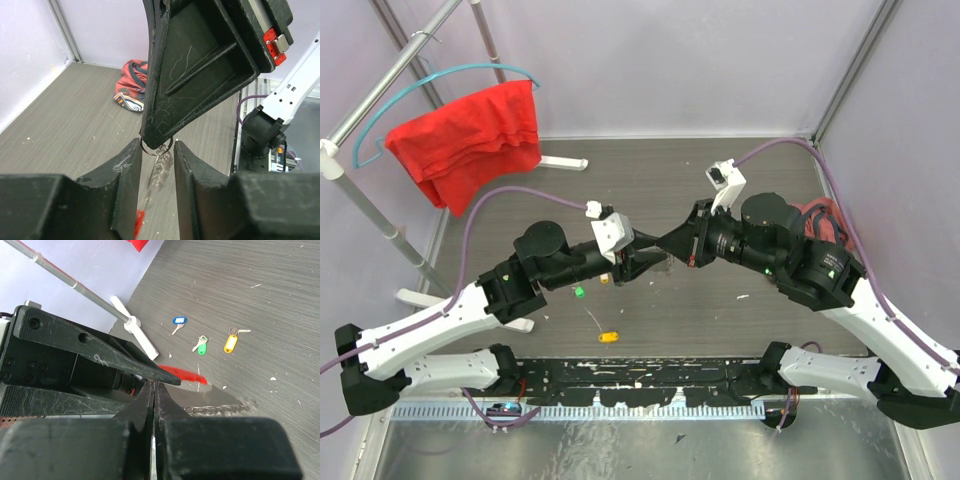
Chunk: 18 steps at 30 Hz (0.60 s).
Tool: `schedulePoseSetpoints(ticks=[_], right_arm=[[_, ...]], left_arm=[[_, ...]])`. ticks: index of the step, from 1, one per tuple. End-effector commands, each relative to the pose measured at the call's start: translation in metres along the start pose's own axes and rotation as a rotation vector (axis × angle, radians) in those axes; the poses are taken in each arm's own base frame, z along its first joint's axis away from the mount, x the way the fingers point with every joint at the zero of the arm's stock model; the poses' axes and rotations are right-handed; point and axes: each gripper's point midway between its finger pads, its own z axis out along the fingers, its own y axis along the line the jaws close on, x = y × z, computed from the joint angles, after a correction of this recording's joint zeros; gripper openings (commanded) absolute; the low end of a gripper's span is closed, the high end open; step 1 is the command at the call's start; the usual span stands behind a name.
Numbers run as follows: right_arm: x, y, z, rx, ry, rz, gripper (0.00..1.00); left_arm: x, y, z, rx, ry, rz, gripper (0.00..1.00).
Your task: Put the keys on the keyring
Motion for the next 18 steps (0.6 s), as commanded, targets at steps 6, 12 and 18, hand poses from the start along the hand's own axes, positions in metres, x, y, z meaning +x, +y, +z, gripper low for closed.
schedulePoseSetpoints(ticks=[6, 12, 18], right_arm=[[-0.0225, 0.0243, -0.0108, -0.104, -0.087, 0.017, 0.01], [-0.024, 0.0233, -0.0128, -0.1, -0.098, 0.017, 0.01], [-0.0247, 0.0238, -0.0134, -0.103, -0.102, 0.018, 0.01]], left_arm=[[-0.0269, -0.0017, 0.0013, 0.008, -0.076, -0.001, 0.32], [-0.0265, -0.0027, -0.0024, 0.01, -0.08, 0.003, 0.54], [-0.0232, -0.0052, -0.0024, 0.024, -0.075, 0.001, 0.48]])
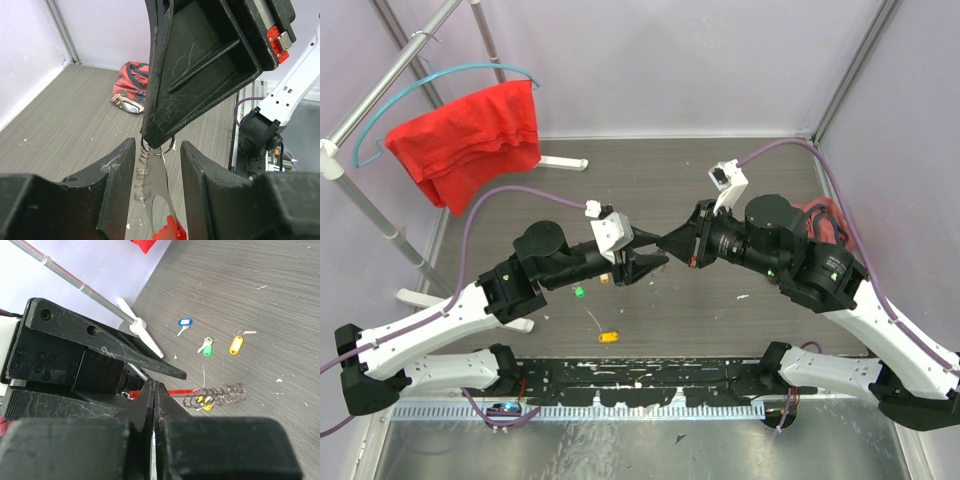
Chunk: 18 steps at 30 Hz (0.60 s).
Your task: Put the keys on the keyring
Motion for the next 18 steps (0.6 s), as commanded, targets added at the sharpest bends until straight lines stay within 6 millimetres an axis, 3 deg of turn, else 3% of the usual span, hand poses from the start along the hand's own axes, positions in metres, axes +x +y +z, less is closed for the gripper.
schedulePoseSetpoints(ticks=[1, 4, 18], right_arm=[[-0.0227, 0.0195, -0.0092, -0.077, -0.089, 0.004, 0.01], [-0.0245, 0.0206, -0.0111, -0.082, -0.098, 0.001, 0.01], [-0.0239, 0.0194, -0.013, -0.082, -0.103, 0.001, 0.01]], left_arm=[[-0.02, -0.004, -0.0028, 0.019, -0.063, 0.011, 0.48], [-0.0187, -0.0043, -0.0025, 0.02, -0.061, 0.011, 0.46], [-0.02, -0.0039, -0.0019, 0.019, -0.057, 0.012, 0.17]])
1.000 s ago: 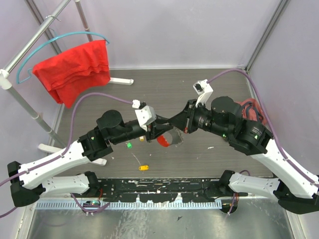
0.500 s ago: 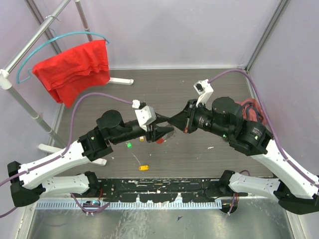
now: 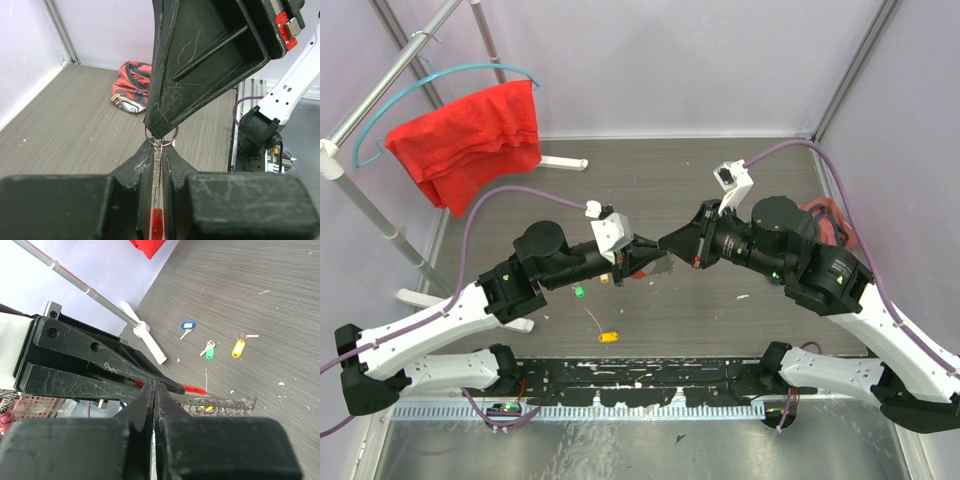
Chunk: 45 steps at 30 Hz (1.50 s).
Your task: Put the keys on the keyring
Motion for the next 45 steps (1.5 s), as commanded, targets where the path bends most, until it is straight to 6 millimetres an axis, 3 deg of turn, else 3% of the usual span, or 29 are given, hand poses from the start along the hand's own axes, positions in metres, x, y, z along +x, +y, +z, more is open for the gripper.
schedulePoseSetpoints(ticks=[1, 6, 9, 11, 19, 21, 25, 28, 32, 34, 42, 45], right_arm=[[-0.019, 0.015, -0.006, -0.062, -0.076, -0.006, 0.01], [-0.012, 0.01, -0.003, -0.045, -0.052, -0.019, 0.01], [-0.009, 0.007, -0.001, -0.037, -0.042, -0.021, 0.01], [-0.008, 0.007, 0.0, -0.037, -0.04, -0.02, 0.01], [-0.009, 0.01, 0.0, -0.055, -0.044, -0.015, 0.01], [-0.01, 0.011, 0.0, -0.055, -0.049, -0.016, 0.01], [-0.012, 0.01, -0.003, -0.052, -0.06, -0.012, 0.01], [-0.015, 0.012, -0.006, -0.059, -0.075, -0.007, 0.01], [-0.017, 0.013, -0.007, -0.064, -0.083, -0.005, 0.01], [-0.018, 0.014, -0.008, -0.067, -0.085, -0.005, 0.01], [-0.017, 0.015, -0.009, -0.073, -0.086, 0.003, 0.01], [-0.016, 0.015, -0.009, -0.075, -0.086, 0.004, 0.01]], left_arm=[[-0.021, -0.002, -0.002, 0.008, -0.06, 0.011, 0.14], [-0.029, 0.0, -0.004, -0.009, -0.08, 0.003, 0.16], [-0.032, 0.001, -0.006, -0.012, -0.092, -0.003, 0.35], [-0.033, 0.0, -0.006, -0.012, -0.098, -0.006, 0.42], [-0.03, 0.0, -0.003, -0.008, -0.094, -0.012, 0.37], [-0.028, -0.001, -0.002, -0.001, -0.088, -0.012, 0.5], [-0.023, -0.005, -0.003, 0.02, -0.084, -0.013, 0.61], [-0.02, -0.007, -0.002, 0.027, -0.08, -0.021, 0.58], [-0.015, -0.01, 0.0, 0.044, -0.064, -0.026, 0.41], [-0.015, -0.01, 0.0, 0.048, -0.062, -0.029, 0.37], [-0.014, -0.012, 0.001, 0.058, -0.059, -0.032, 0.39], [-0.014, -0.012, 0.002, 0.058, -0.059, -0.033, 0.32]])
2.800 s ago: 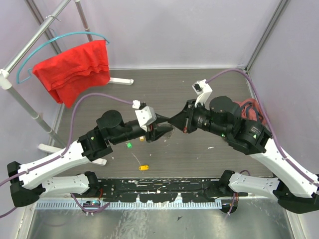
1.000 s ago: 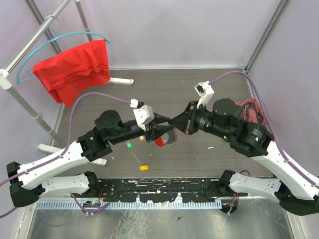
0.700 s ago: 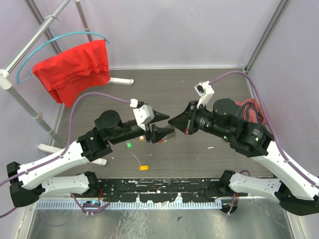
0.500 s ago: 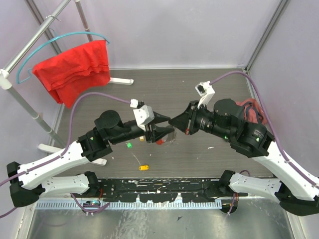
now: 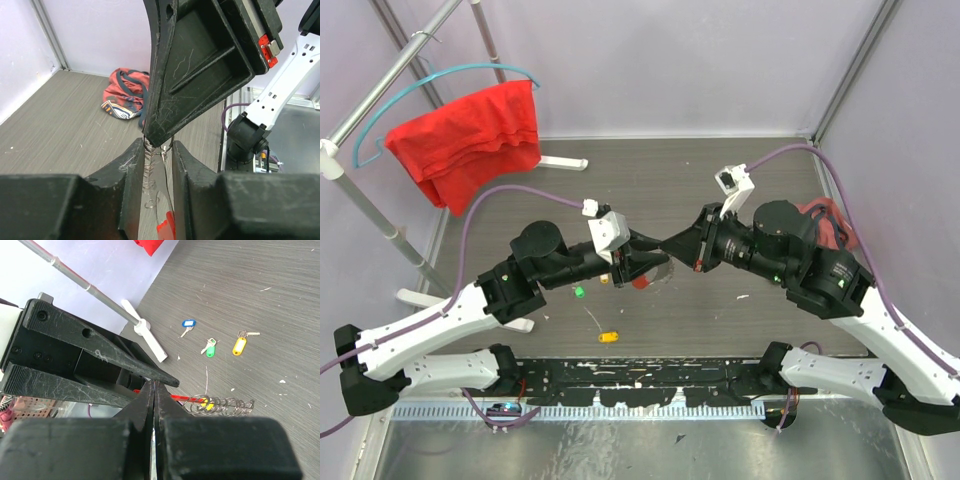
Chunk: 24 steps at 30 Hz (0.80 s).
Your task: Put the keys on the keyring
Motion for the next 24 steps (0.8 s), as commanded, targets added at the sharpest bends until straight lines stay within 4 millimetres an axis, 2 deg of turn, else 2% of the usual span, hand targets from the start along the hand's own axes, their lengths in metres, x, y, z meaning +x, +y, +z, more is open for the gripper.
schedulePoseSetpoints(ticks=[1, 4, 11, 13, 24], right_arm=[[-0.02, 0.0174, -0.0069, -0.073, -0.084, 0.003, 0.01], [-0.0193, 0.0172, -0.0071, -0.073, -0.082, 0.004, 0.01], [-0.0204, 0.0163, -0.0096, -0.069, -0.09, 0.001, 0.01], [-0.0204, 0.0158, -0.0097, -0.067, -0.089, -0.002, 0.01], [-0.0161, 0.0118, -0.0058, -0.053, -0.072, -0.016, 0.03]], left_arm=[[-0.0063, -0.0048, 0.0021, 0.024, -0.03, -0.001, 0.28], [-0.006, -0.0051, 0.0028, 0.026, -0.028, -0.004, 0.18], [-0.0032, -0.0045, 0.0036, 0.023, -0.02, -0.007, 0.08], [-0.0022, -0.0045, 0.0038, 0.023, -0.017, -0.008, 0.01], [-0.0061, -0.0033, 0.0022, 0.014, -0.036, -0.001, 0.0]])
